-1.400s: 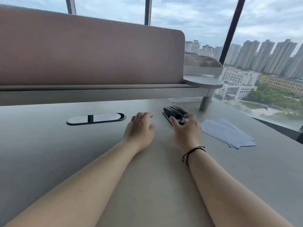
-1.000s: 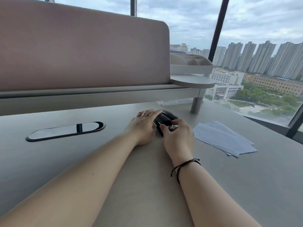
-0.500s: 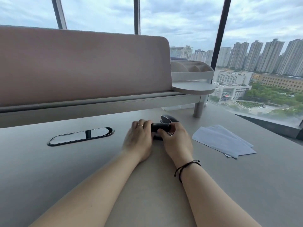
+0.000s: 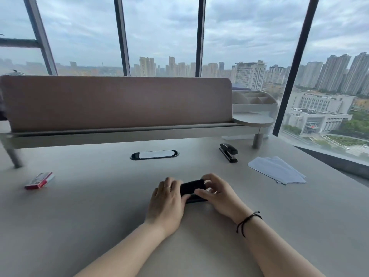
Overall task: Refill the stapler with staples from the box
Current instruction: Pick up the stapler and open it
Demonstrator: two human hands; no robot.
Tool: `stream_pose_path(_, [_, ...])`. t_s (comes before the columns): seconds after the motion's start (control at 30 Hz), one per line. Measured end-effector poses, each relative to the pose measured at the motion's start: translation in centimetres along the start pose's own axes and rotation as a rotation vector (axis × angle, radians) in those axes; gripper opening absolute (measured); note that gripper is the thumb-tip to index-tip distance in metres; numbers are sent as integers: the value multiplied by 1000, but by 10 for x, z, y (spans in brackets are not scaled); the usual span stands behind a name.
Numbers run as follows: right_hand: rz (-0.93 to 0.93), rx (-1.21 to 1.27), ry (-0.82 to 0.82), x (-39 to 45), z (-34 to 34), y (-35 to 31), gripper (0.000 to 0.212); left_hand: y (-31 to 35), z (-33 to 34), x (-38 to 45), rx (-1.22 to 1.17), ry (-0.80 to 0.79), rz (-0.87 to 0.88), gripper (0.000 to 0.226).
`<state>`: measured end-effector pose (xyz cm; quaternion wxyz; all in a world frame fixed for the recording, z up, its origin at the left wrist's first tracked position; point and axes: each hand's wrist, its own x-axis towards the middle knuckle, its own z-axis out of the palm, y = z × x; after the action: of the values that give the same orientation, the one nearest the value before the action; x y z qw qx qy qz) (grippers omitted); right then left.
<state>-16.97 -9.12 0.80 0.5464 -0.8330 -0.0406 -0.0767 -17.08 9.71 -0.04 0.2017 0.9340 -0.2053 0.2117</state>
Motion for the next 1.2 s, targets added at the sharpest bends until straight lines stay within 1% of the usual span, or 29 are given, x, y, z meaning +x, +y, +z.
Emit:
stream_pose_path(0.17, [-45, -80, -125, -80, 26, -33, 25, -4, -59, -75, -31, -102, 12, 27])
stream_pose_path(0.3, [-70, -149, -188, -133, 47, -55, 25, -3, -104, -127, -46, -173, -18, 27])
stream_pose_path(0.37, [-93, -174, -193, -154, 56, -60, 26, -2, -119, -149, -68, -183, -37, 26])
stream_pose_path(0.53, [-123, -188, -211, -200, 77, -74, 27, -4, -138, -205, -72, -162, 5, 32])
stream_pose_path(0.6, [-127, -198, -212, -210, 81, -77, 29, -3, -140, -217, -95, -147, -18, 33])
stream_pose_path(0.8, [-110, -262, -200, -218, 83, -74, 43, 6, -142, -225, -215, -125, -56, 33])
stream_pose_path(0.9, [-100, -251, -194, -216, 84, -72, 44, 9, -142, -219, -203, -132, -47, 32])
stream_pose_path(1.03, [-103, -251, -209, -215, 83, -73, 42, 10, -139, -213, -232, -162, -58, 25])
stream_pose_path(1.1, [-93, -232, -219, -213, 83, -73, 43, 6, -139, -212, -356, -186, -92, 21])
stream_pose_path(1.2, [-62, -220, -220, -211, 83, -70, 45, -6, -146, -210, -704, -148, -217, 25])
